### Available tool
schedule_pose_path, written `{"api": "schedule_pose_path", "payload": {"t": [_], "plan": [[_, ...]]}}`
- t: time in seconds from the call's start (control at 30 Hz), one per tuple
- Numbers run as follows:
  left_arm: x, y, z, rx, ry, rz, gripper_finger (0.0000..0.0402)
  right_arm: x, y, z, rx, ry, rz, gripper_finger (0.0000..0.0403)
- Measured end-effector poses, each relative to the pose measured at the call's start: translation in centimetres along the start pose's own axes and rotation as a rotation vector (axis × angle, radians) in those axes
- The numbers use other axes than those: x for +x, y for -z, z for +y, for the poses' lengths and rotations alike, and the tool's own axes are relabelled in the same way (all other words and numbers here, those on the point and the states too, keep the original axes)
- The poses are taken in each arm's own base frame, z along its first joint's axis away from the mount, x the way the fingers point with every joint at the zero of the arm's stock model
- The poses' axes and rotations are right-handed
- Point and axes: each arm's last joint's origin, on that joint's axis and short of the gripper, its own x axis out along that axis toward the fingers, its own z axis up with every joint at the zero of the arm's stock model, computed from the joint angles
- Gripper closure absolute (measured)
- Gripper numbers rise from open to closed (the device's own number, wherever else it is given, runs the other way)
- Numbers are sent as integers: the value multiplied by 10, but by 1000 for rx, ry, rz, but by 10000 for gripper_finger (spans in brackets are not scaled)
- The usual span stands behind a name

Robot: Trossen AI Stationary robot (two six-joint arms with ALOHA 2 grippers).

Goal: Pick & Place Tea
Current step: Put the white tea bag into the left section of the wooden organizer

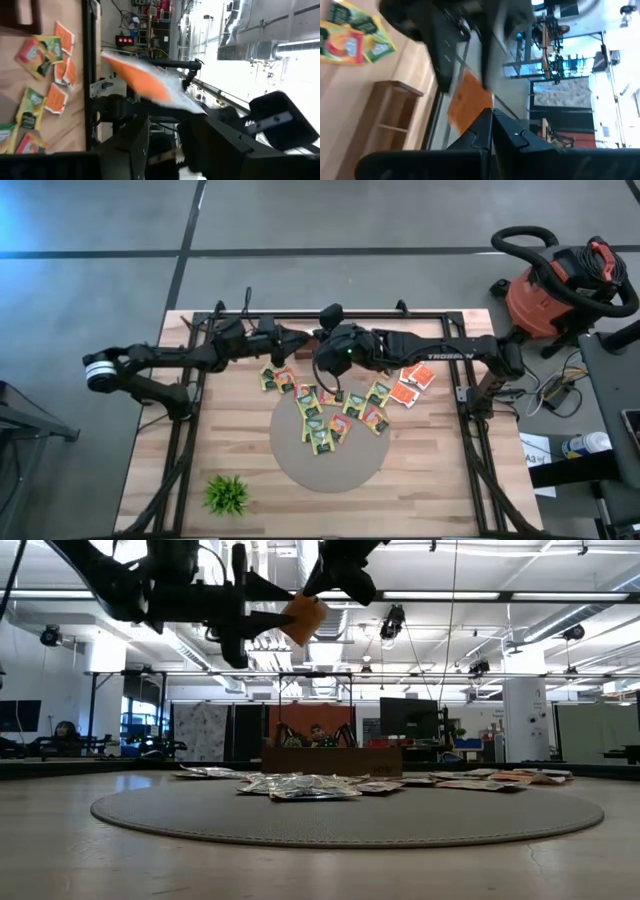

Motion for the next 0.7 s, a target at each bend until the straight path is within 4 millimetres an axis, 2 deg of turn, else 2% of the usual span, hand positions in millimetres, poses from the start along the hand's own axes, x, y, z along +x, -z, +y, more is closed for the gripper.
{"api": "schedule_pose_path", "payload": {"t": [0.37, 0.57, 0.7], "plan": [[8, -4, 3, 7, -12, -11, 236, -9, -11, 12, -29, -41, -30, 394], [6, -2, -7, 50, 57, -15, 236, -6, -4, 13, 85, -59, 18, 394], [5, -2, -7, 68, 54, -16, 236, -5, -4, 11, 118, -50, 14, 394]]}}
